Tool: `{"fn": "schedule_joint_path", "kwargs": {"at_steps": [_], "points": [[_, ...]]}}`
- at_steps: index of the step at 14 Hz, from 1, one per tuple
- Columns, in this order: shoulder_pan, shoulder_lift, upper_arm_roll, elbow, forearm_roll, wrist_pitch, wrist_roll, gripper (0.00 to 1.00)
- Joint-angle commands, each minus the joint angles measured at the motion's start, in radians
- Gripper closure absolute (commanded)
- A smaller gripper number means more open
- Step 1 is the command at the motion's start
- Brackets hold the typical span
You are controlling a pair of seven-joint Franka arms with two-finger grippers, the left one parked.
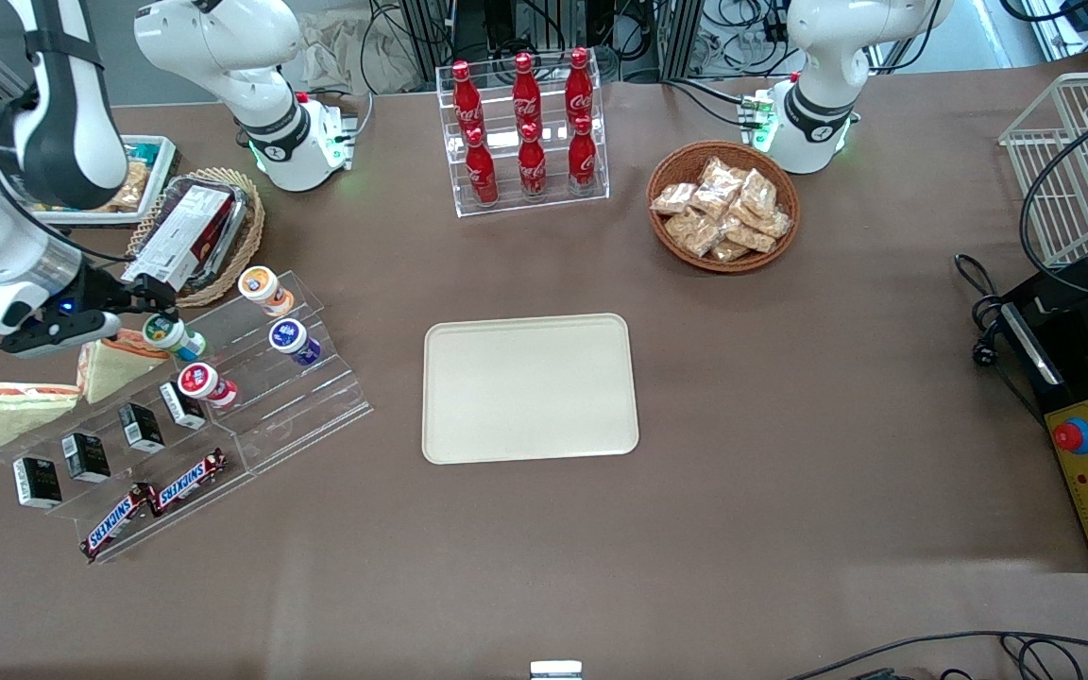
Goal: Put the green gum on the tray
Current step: 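Lower the right gripper over the green-capped gum bottle on the stand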
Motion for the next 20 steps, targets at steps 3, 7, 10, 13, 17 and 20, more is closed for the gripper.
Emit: {"fn": "schedule_joint_path", "kwargs": {"at_steps": [3, 7, 10, 13, 17, 20], "points": [[-0.005, -0.034, 0.003, -0.110, 0.003, 0.112, -0.014, 0.00], [-0.005, -0.029, 0.001, -0.139, 0.003, 0.150, -0.014, 0.03], [-0.004, -0.025, 0.001, -0.136, 0.003, 0.139, -0.003, 0.80], [-0.004, -0.020, 0.003, -0.130, 0.004, 0.137, -0.002, 0.88], [-0.007, -0.011, 0.001, -0.072, 0.004, 0.104, -0.005, 0.97], [0.002, 0.006, 0.004, 0.133, 0.012, -0.165, 0.009, 0.97]]}}
